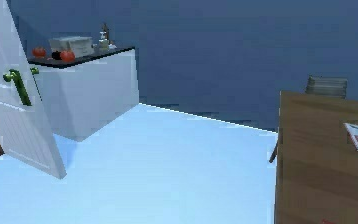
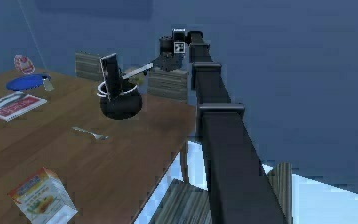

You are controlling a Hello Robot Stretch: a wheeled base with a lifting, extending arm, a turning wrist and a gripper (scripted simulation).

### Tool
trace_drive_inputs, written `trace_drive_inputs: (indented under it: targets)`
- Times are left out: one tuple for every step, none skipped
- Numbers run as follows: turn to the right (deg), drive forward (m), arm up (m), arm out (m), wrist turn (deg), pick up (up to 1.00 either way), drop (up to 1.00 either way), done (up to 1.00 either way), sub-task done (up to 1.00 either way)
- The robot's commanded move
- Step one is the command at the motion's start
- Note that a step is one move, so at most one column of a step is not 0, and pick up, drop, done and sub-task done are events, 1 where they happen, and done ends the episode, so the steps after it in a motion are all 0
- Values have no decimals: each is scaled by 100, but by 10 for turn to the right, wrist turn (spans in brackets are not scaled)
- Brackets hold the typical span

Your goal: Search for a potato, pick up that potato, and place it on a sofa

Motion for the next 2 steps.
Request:
trace_drive_inputs:
  targets:
    - [0,0,0,0,-450,0,0,0,0]
    - [0,0,0,0,-390,0,0,0,0]
